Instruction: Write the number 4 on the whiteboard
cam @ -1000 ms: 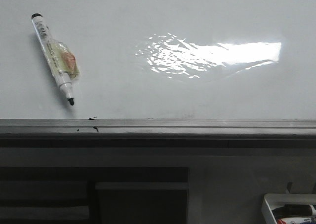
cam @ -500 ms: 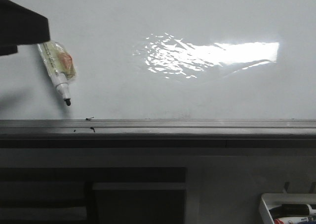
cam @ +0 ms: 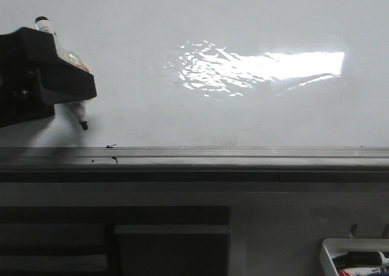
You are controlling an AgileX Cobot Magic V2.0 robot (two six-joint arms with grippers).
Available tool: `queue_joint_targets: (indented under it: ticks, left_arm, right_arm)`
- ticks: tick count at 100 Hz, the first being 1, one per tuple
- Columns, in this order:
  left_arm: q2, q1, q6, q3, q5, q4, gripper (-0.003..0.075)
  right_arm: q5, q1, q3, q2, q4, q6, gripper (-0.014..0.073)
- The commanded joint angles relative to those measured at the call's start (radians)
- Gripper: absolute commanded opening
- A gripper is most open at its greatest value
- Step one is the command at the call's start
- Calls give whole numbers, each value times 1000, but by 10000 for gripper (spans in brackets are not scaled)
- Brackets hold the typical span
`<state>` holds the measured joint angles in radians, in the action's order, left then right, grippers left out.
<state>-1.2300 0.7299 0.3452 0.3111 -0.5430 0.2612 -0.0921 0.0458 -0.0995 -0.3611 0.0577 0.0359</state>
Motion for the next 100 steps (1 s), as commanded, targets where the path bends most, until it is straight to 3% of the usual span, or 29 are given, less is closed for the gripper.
queue_joint_targets:
  ticks: [1,11,18,33,55,80,90,100]
  left_arm:
    - [-31,9,16,30,-127,5,417]
    - [-65,9,16,30,-150,13,408]
    - [-75,9,16,30,-151,20,334]
    - [-79,9,12,30,-149,-10,-21]
    - [-72,9,-1,30,-156,-189,-20]
    - [-26,9,-216,30,-152,-500,-20]
    - [-17,9,-269,30,-152,-592,-20]
    - [-17,9,-281,35,-149,-709,-20]
  right_arm:
    - [68,-17,-37,-15,0,-5,-62]
    - [56,-34,-37,-15,0,-5,-62]
    - [51,-47,-37,-15,2,-5,-62]
    - [27,-133,-37,-15,2,-5,-62]
    - [-129,-374,-127,-19,2,-5,-62]
    - [-236,-585,-288,-82,23,-5,-46]
    - [-263,-674,-360,-170,34,-5,73]
    - [-269,-764,-434,-287,34,-7,272]
